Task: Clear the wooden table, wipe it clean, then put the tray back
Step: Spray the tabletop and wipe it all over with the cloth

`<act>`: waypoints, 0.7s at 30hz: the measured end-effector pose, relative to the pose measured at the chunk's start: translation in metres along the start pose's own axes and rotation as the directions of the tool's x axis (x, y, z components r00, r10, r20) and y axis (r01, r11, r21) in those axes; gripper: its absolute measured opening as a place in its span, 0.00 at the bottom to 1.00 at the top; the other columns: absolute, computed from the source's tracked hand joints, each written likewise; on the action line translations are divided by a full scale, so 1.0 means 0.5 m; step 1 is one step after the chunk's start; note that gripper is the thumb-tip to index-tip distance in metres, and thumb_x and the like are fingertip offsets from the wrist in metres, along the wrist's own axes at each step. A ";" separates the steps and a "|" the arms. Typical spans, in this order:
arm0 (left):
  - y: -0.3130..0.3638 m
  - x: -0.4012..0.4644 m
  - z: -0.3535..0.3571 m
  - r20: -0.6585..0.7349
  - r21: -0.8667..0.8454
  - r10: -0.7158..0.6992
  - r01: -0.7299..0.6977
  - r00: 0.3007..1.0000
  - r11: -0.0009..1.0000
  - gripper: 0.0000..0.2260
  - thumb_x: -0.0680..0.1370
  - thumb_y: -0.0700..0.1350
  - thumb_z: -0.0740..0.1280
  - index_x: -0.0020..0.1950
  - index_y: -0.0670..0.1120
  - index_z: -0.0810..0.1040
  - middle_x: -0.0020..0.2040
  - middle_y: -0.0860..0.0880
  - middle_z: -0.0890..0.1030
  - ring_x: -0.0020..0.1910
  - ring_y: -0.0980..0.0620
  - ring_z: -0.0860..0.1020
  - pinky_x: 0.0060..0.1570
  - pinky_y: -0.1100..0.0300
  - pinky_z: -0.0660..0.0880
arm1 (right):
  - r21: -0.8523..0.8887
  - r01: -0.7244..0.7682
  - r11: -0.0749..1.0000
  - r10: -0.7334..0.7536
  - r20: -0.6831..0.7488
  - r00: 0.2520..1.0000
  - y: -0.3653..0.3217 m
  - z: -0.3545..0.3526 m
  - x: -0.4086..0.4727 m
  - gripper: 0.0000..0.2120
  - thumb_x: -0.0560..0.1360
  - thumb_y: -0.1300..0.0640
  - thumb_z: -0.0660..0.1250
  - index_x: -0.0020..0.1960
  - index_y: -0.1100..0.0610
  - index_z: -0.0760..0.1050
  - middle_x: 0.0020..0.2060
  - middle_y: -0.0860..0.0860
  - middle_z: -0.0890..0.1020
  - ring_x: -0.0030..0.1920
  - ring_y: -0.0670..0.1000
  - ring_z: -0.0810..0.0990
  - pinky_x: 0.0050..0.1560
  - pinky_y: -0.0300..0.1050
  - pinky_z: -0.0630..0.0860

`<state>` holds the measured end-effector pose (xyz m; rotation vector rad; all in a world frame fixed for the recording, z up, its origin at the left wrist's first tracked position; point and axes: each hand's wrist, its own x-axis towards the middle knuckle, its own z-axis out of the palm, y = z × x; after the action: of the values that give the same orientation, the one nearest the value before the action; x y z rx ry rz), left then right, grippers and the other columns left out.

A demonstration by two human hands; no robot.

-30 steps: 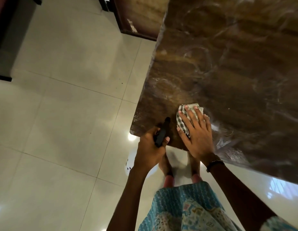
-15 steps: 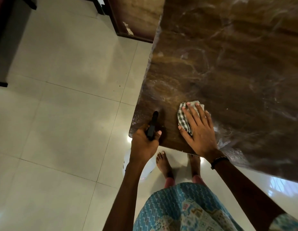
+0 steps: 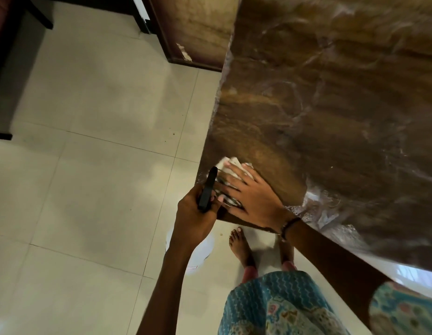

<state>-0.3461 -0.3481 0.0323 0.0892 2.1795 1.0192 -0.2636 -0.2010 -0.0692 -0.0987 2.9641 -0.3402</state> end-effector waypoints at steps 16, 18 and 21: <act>0.058 0.050 0.007 0.030 0.011 -0.015 0.014 0.999 1.000 0.10 0.75 0.46 0.69 0.54 0.46 0.76 0.46 0.50 0.80 0.46 0.51 0.76 0.41 0.70 0.70 | 0.021 -0.025 0.999 0.025 0.013 1.000 0.016 -0.022 0.126 0.26 0.78 0.42 0.52 0.75 0.46 0.61 0.75 0.51 0.63 0.77 0.59 0.54 0.76 0.62 0.49; 0.074 0.056 0.008 0.047 0.014 -0.035 0.034 0.998 0.999 0.14 0.75 0.47 0.69 0.59 0.45 0.76 0.49 0.50 0.80 0.48 0.51 0.76 0.47 0.66 0.72 | 0.013 0.080 0.997 -0.080 0.034 0.996 0.025 -0.017 0.065 0.25 0.76 0.41 0.59 0.71 0.47 0.68 0.72 0.52 0.69 0.75 0.58 0.59 0.75 0.60 0.51; 0.088 0.063 0.009 0.049 0.005 -0.079 0.079 0.996 0.997 0.14 0.75 0.48 0.69 0.58 0.44 0.77 0.51 0.48 0.81 0.51 0.49 0.78 0.52 0.62 0.70 | 0.004 0.126 0.992 -0.126 0.010 0.992 0.090 -0.023 -0.022 0.26 0.75 0.41 0.59 0.72 0.46 0.65 0.73 0.50 0.66 0.76 0.55 0.57 0.76 0.57 0.49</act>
<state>-0.3764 -0.3043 0.0426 0.0289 2.1230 0.9597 -0.2569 -0.1536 -0.0668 -0.2877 2.9536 -0.3597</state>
